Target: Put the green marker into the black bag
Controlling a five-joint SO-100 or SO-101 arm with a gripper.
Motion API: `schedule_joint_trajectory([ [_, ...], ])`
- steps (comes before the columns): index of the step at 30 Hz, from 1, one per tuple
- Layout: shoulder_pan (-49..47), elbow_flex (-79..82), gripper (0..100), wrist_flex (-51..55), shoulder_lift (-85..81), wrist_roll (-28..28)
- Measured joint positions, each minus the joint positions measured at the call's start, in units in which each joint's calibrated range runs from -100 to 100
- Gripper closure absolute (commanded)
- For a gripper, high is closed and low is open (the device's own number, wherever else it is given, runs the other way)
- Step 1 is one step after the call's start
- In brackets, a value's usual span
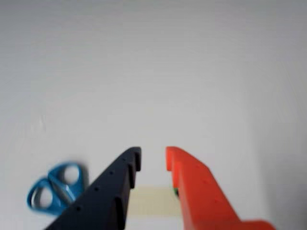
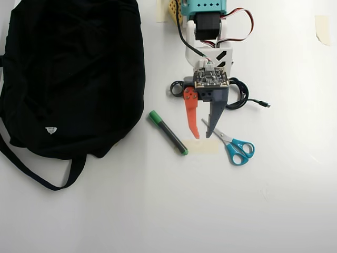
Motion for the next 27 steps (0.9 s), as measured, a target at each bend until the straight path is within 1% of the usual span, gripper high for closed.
schedule_joint_trajectory([
  [7, -0.07, -0.24, 93, 11.25, 0.0, 0.0],
  [13, -0.22, -3.54, 93, 21.9, 0.0, 0.0],
  [23, -0.15, -4.17, 93, 32.72, 0.0, -0.05],
  [27, -0.15, -4.17, 93, 34.95, 0.0, -0.05],
])
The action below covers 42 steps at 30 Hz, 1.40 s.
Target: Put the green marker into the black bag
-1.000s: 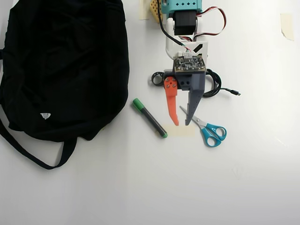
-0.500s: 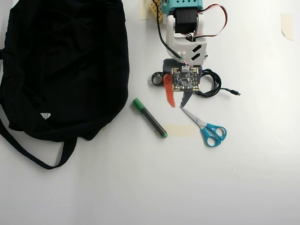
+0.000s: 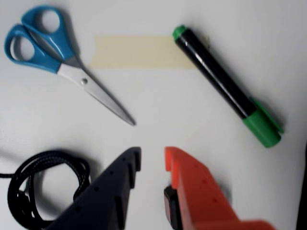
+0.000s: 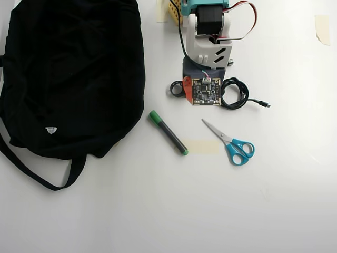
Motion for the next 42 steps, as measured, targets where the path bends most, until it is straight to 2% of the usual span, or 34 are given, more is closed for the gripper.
schedule_joint_trajectory([
  [42, 1.32, 0.0, 93, 0.86, 0.0, 0.05],
])
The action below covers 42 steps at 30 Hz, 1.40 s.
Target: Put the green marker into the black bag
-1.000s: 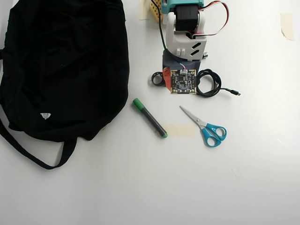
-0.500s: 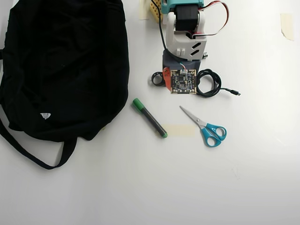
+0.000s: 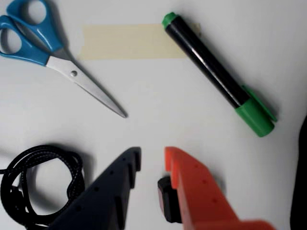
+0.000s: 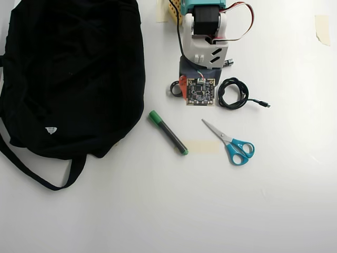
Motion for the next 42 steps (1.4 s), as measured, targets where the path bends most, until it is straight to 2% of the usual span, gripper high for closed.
schedule_joint_trajectory([
  [30, -0.15, 0.0, 93, 0.0, 0.0, -0.1],
  [42, -0.07, 0.0, 93, -4.72, 0.0, 0.54],
])
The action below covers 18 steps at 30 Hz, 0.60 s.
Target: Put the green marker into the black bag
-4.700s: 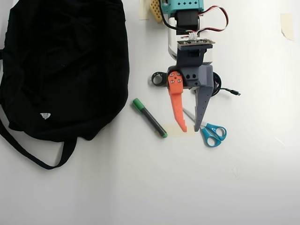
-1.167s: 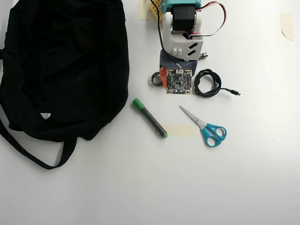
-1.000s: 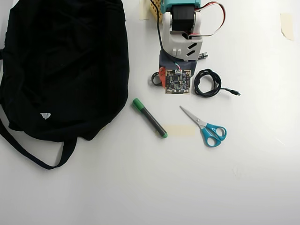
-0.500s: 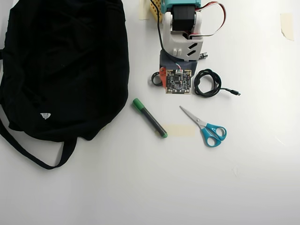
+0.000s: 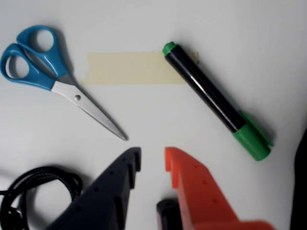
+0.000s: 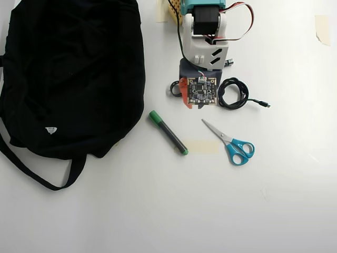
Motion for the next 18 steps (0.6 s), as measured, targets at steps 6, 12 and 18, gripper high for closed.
schedule_joint_trajectory([
  [6, 0.44, 0.0, 93, 0.0, 0.0, 4.05],
  [12, 0.96, 0.0, 97, 0.0, 0.0, 8.64],
  [18, 2.65, 0.79, 97, 0.0, 0.0, 16.02],
])
